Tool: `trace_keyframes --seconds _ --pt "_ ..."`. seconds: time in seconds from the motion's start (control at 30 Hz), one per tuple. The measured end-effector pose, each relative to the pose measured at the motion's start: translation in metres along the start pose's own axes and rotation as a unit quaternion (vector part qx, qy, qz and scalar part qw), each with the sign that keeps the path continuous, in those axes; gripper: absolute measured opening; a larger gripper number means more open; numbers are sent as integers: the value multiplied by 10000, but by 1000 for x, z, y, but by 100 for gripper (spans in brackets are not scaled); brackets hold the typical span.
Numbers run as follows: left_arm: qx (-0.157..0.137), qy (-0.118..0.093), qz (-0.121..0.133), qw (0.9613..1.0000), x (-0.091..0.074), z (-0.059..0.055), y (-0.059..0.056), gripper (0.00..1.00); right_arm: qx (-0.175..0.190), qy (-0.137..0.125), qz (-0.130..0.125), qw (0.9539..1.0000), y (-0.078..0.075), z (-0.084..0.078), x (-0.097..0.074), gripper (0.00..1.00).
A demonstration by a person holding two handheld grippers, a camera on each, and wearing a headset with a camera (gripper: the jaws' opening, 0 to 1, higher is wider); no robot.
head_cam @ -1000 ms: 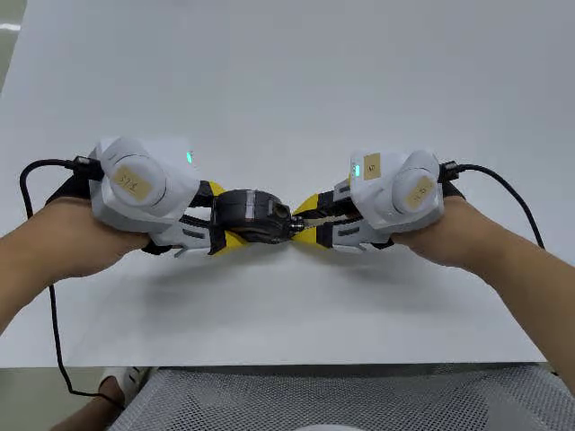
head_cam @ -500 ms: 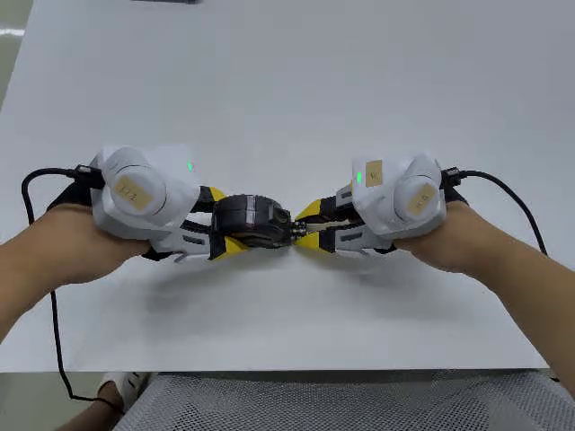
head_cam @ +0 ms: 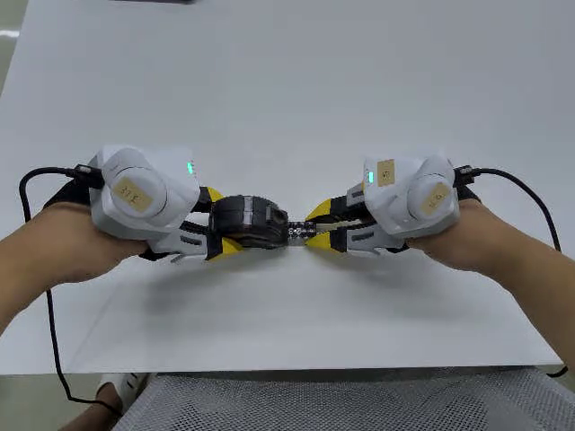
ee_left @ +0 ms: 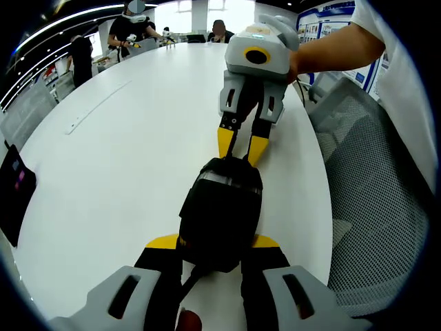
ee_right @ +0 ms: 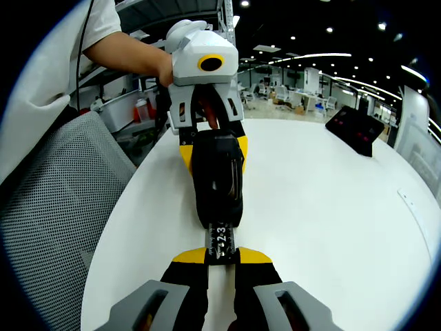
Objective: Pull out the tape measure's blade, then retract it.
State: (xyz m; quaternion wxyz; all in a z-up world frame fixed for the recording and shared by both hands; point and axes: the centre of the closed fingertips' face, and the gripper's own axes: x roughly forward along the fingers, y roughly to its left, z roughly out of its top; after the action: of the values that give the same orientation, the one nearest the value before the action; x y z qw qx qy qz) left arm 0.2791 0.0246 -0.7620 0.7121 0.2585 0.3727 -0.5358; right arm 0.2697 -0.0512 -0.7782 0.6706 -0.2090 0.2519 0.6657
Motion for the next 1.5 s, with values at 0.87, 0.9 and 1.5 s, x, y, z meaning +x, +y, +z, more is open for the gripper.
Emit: trace_keyframes --seconds 0.87,0.9,1.5 --pt "49 102 25 9999 0 -1 0 27 -92 222 -66 9997 0 -15 -28 10" --pt "48 103 27 9999 0 -1 0 27 -97 236 -66 9997 0 -16 -29 10" --pt "44 110 42 9999 -1 -1 0 27 -110 470 -151 9987 -4 -34 -53 10"
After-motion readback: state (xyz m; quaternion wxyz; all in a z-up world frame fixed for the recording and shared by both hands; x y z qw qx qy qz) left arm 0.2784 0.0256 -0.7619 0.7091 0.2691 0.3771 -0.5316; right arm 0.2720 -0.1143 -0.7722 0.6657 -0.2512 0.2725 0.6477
